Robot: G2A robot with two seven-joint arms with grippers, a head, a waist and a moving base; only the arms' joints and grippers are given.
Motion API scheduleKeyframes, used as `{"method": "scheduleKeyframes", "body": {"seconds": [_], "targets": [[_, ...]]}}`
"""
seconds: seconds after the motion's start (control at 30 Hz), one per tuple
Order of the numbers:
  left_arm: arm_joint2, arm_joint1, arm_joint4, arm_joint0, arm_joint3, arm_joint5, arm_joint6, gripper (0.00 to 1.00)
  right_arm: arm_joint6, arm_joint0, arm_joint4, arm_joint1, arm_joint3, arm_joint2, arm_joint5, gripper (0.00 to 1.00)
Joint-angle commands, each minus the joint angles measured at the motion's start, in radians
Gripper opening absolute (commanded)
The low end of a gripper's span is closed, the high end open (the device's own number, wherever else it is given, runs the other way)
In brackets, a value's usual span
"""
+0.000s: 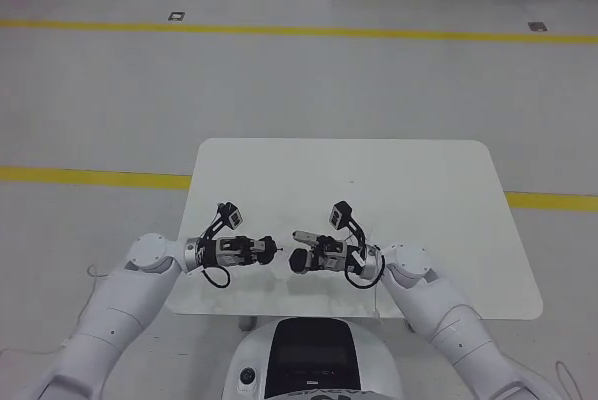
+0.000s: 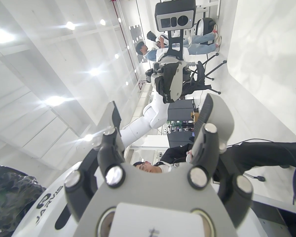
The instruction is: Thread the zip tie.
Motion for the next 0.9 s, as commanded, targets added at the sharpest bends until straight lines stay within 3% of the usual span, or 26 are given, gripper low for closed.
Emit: {"method": "scheduleKeyframes", "body": {"seconds": [0.0,0.17,0.37,0.5,0.6,0.87], "targets": [[0.000,0.000,-0.001,0.000,0.000,0.000,0.001,0.00,0.000,0.000,0.000,0.000,0.000,0.000,0.000,1.00],[0.003,-0.002,-0.018,0.005,-0.005,0.018,0.018,0.00,-0.009,-0.005,0.009,0.000,-0.004,0.001,0.000,1.00],[-0.012,0.003,-0.093,0.002,0.057,0.011,-0.089,0.00,0.111,0.006,0.124,0.000,0.050,0.015,-0.008,1.00],[0.013,0.007,-0.123,0.004,0.064,0.005,-0.089,0.00,0.147,0.031,0.155,-0.007,0.093,-0.003,-0.022,1.00],[0.041,0.012,-0.161,0.000,0.058,0.006,-0.089,0.00,0.152,0.054,0.163,-0.016,0.120,-0.026,-0.030,0.50],[0.103,0.027,-0.228,-0.026,0.067,-0.006,-0.089,0.00,0.139,0.097,0.166,-0.036,0.192,-0.075,-0.053,0.36]]}}
